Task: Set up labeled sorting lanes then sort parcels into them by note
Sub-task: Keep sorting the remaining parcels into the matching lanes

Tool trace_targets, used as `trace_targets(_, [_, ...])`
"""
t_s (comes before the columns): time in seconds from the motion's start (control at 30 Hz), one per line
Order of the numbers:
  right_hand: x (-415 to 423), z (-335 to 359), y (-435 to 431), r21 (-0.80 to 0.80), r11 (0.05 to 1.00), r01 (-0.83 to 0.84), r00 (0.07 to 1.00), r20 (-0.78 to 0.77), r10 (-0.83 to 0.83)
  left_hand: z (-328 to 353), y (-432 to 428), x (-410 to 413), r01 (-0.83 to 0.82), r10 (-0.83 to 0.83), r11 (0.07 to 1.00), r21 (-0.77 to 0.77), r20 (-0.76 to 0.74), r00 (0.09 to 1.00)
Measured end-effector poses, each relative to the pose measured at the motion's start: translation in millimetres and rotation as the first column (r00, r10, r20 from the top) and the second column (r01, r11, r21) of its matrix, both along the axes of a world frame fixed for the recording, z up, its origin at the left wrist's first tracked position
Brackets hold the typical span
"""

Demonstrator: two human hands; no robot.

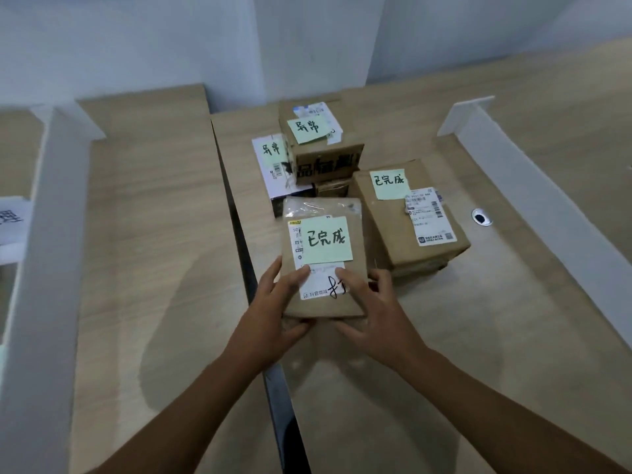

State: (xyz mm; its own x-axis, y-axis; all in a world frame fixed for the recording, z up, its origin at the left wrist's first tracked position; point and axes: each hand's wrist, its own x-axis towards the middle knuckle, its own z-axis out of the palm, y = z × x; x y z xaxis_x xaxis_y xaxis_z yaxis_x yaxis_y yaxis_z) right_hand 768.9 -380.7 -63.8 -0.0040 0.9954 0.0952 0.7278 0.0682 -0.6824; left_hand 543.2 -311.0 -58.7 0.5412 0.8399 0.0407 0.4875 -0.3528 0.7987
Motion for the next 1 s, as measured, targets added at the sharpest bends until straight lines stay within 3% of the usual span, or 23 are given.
trace_targets(0.17, [-33.9,86.3,-61.2,0.198,0.974,-0.107,0.994,0.028,0.104,84.5,-82.6,-49.0,-0.044,0.027,0.972,0.232,0.074,0.997])
trace_targets(0.3, [-81.3,155.2,-105.9,0.444,0.878,-0.177,0.984,0.079,0.158,159.2,-155.7,-98.1,-0.172,0.133,0.867,0.467,0.115,0.984])
trace_targets(0.4, [-131.4,202.1,-135.6,0.566,0.792,-0.23,0.973,0.112,0.202,211.8,-213.9,-145.2,-0.269,0.213,0.803,0.531,0.165,0.963])
trace_targets(0.57, [-239.0,265.1,-184.9,0.644,0.691,-0.328,0.931,0.095,0.353,280.8,-302.3,-242.2,-0.37,0.346,0.698,0.613,0.163,0.924])
trace_targets(0.67, [-306.7,294.2,-209.5,0.611,0.662,-0.435,0.877,0.12,0.466,305.9,-349.4,-310.7,-0.419,0.45,0.643,0.641,0.127,0.884])
trace_targets(1.0, [-609.4,348.1,-284.8,0.66,0.417,-0.626,0.677,0.193,0.711,348.7,-499.0,-576.9,-0.588,0.722,0.406,0.7,0.148,0.676])
